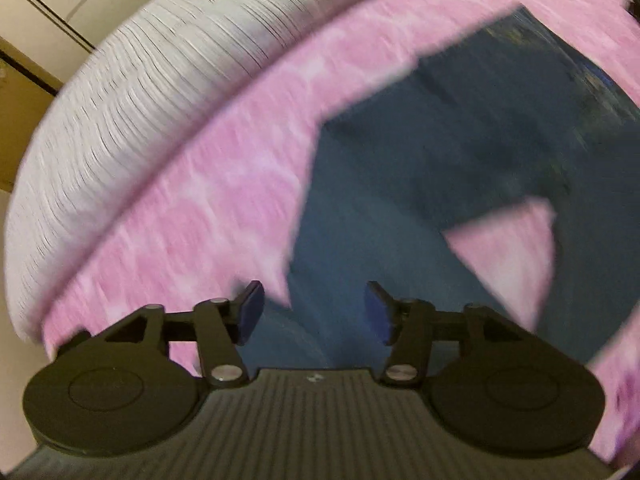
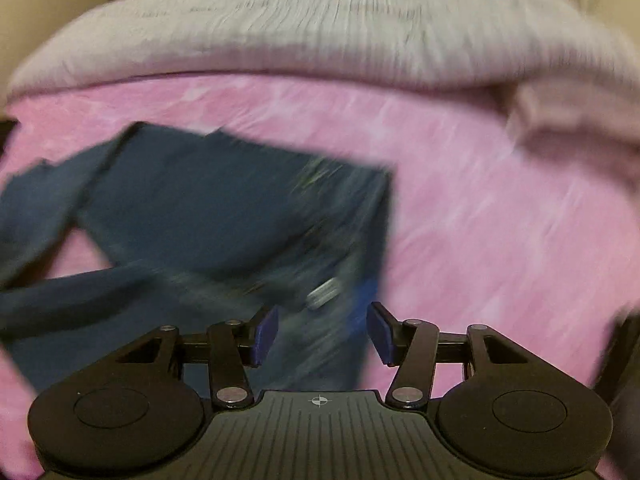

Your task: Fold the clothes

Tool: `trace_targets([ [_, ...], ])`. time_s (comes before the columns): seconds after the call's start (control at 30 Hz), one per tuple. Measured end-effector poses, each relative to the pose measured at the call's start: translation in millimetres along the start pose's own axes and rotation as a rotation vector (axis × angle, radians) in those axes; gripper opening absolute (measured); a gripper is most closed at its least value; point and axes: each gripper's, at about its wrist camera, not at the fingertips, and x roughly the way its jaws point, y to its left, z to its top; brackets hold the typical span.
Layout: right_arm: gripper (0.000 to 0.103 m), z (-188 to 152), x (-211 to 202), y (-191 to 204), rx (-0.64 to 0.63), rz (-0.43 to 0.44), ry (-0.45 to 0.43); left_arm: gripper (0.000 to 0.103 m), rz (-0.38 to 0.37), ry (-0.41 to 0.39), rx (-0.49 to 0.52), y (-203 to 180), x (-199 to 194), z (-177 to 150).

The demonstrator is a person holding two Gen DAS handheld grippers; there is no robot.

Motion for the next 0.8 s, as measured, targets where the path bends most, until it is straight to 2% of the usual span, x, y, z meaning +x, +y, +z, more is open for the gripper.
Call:
trace_targets([
  [0.07, 0.053, -16, -1, 37, 0.045, 0.074, 0.033, 0.062, -0.051, -0.004, 0.048, -22, -6, -43],
  [0.17, 0.053, -34, 3, 92, 0.081, 0.13, 0.069, 0.069, -0.219, -0.081, 0.174, -63, -22, -96],
  [0.3, 0.054, -53, 7, 157, 0.118, 0.085, 0.095, 0.071, -0.226, -0.172, 0.397, -105, -11, -135],
  [0.33, 0.054, -57, 9, 169, 0.144, 0.077, 0.105, 0.064, -0.231, -0.186, 0.39, -101, -7, -137],
  [0.37, 0.054, -61, 12, 181, 0.167, 0.069, 0.115, 0.035, -0.238, -0.196, 0.349, -87, -4, -136],
  [0.4, 0.055, -64, 12, 193, 0.176, 0.056, 0.125, 0.02, -0.245, -0.206, 0.307, -74, 0, -134],
  [0.5, 0.055, -71, 15, 226, 0.147, -0.011, 0.159, 0.014, -0.267, -0.235, 0.183, -35, 10, -129],
  [0.53, 0.055, -73, 13, 233, 0.15, -0.034, 0.164, 0.005, -0.252, -0.26, 0.126, -12, 6, -127],
  [0.67, 0.055, -86, -6, 251, 0.195, -0.081, 0.169, 0.004, -0.162, -0.35, -0.175, 117, -16, -112],
  [0.73, 0.056, -91, -15, 253, 0.213, -0.106, 0.173, 0.007, -0.029, -0.361, -0.311, 180, -14, -105],
  [0.8, 0.056, -96, -21, 251, 0.233, -0.112, 0.176, 0.014, 0.12, -0.346, -0.453, 240, -8, -102],
])
